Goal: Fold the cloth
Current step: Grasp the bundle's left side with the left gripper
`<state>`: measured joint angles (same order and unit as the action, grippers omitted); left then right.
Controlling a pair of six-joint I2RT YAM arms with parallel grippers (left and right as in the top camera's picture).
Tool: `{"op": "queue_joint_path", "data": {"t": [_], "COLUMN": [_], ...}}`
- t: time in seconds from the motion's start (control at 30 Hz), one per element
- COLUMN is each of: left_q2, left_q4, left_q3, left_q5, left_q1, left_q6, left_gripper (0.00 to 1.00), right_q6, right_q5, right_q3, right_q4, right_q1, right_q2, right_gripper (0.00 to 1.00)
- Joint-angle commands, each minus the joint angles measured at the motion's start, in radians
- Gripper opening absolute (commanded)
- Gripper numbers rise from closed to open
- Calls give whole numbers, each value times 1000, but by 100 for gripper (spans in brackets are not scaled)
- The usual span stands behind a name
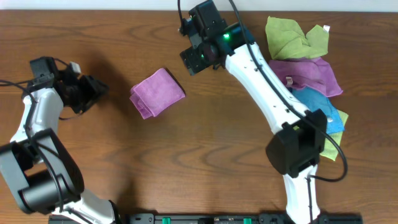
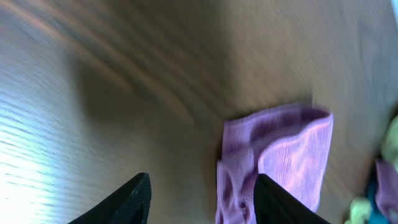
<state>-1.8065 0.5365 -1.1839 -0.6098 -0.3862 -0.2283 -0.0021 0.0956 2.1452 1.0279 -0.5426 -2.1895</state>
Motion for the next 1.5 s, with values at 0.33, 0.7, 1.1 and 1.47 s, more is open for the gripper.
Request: {"op": "queue_joint_path", "data": {"t": [0.33, 0.7, 1.1, 1.47], "left_q2": [-146, -148, -148, -148], "left_q4": [-16, -72, 4, 10], "left_q3": [4, 4, 4, 4], "left_q5": [-169, -120, -99, -32], "left_q1": [194, 226, 154, 172], "left_q6": [127, 113, 145, 169], "left_gripper": [46, 47, 47, 47], "right_q6": [35, 61, 61, 61], "right_q5": [197, 140, 140, 140], "right_q3": [0, 0, 0, 0], "right_q4": [-107, -188, -195, -194], "right_q1": [-11, -13, -15, -44], "right_q2": [-203, -252, -259, -301], "right_gripper": [1, 2, 2, 2]}}
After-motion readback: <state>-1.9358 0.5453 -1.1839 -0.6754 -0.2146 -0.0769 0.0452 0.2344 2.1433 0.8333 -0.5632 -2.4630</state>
